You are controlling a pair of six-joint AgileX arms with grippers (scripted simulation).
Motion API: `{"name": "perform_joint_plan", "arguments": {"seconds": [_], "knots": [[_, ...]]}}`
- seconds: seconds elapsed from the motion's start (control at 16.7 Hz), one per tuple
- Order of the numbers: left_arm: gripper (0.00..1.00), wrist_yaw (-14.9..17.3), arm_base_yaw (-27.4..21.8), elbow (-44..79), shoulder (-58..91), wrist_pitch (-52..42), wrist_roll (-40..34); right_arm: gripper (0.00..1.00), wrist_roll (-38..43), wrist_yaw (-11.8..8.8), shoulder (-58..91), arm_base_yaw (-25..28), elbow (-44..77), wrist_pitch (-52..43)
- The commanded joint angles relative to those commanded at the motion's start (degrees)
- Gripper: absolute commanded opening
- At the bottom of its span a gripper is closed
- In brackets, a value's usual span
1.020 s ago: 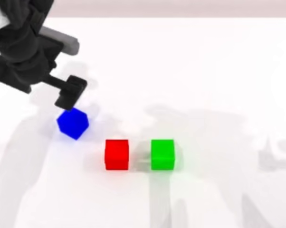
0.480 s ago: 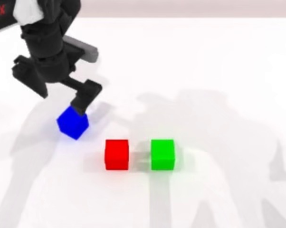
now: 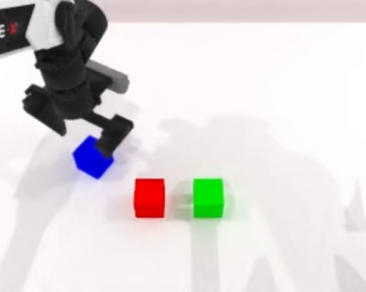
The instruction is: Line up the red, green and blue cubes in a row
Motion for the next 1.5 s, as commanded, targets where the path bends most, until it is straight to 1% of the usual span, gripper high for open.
{"name": "perform_joint_plan", "arguments": {"seconds": [0.24,0.54,1.32,1.38,1.5], "knots": [[1.00,0.02,-0.01,-5.36,2.80,8.35,0.02,1.00,0.00,0.00,0.00,0.00,0.00,0.00],[1.00,0.03,-0.02,-6.10,3.25,9.30,0.02,1.00,0.00,0.00,0.00,0.00,0.00,0.00],[0.02,0.03,-0.02,-6.10,3.25,9.30,0.02,1.00,0.00,0.00,0.00,0.00,0.00,0.00],[0.00,0.03,-0.02,-6.10,3.25,9.30,0.02,1.00,0.00,0.00,0.00,0.00,0.00,0.00],[0.00,0.03,-0.02,-6.10,3.25,9.30,0.02,1.00,0.00,0.00,0.00,0.00,0.00,0.00]]}}
